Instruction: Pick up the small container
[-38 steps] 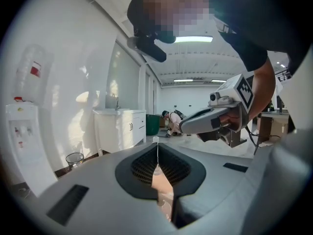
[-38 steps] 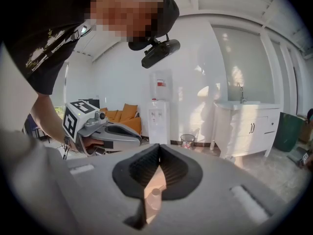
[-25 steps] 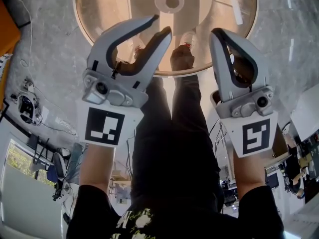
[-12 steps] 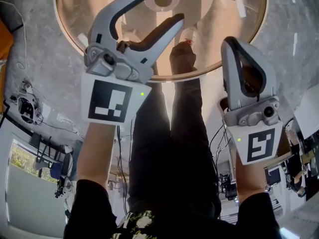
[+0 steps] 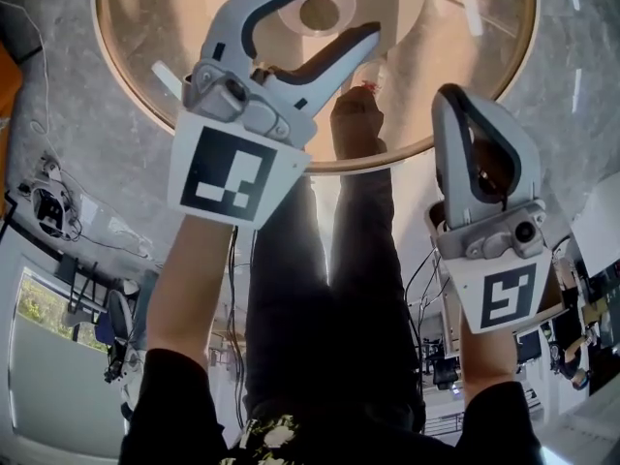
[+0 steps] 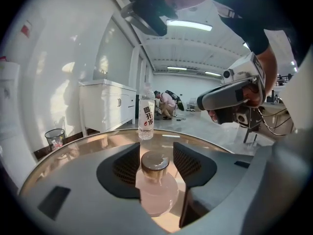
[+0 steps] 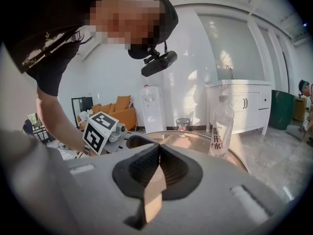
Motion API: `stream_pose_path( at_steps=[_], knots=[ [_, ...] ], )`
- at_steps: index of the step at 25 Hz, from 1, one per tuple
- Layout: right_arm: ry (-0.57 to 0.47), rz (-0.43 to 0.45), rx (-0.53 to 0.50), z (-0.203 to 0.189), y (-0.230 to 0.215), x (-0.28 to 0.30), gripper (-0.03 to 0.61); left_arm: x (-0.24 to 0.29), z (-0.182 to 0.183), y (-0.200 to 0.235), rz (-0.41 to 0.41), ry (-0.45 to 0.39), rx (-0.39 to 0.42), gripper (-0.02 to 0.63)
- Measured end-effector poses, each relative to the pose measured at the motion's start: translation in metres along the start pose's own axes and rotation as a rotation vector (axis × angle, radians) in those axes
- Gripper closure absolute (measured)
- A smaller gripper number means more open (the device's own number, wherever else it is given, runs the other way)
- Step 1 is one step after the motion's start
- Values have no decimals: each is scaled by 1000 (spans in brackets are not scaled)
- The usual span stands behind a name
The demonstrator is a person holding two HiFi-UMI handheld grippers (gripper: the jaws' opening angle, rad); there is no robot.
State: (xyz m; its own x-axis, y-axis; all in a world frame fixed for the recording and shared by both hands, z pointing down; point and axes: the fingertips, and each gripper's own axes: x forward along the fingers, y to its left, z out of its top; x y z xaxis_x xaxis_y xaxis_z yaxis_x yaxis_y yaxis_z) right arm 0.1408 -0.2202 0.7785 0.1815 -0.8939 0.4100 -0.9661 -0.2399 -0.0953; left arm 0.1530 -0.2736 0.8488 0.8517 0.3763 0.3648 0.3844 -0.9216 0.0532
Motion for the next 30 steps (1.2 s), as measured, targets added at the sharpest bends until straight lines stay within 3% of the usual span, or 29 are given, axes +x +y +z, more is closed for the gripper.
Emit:
stream_pose_path(
  at_steps=[4, 14, 19, 30],
  knots=[
    [-1, -2, 1, -4, 5, 1, 580, 0, -17, 0, -5, 38, 8, 478],
    [4, 17, -2, 15, 4, 3, 581, 0, -11, 2, 1, 103, 7, 491],
    [3, 22, -11, 37, 10, -2, 581, -21, 17, -4, -24, 84, -21, 491],
    [-25, 31, 25, 112, 9, 1, 581, -57, 101, 6, -21, 76, 20, 491]
  ],
)
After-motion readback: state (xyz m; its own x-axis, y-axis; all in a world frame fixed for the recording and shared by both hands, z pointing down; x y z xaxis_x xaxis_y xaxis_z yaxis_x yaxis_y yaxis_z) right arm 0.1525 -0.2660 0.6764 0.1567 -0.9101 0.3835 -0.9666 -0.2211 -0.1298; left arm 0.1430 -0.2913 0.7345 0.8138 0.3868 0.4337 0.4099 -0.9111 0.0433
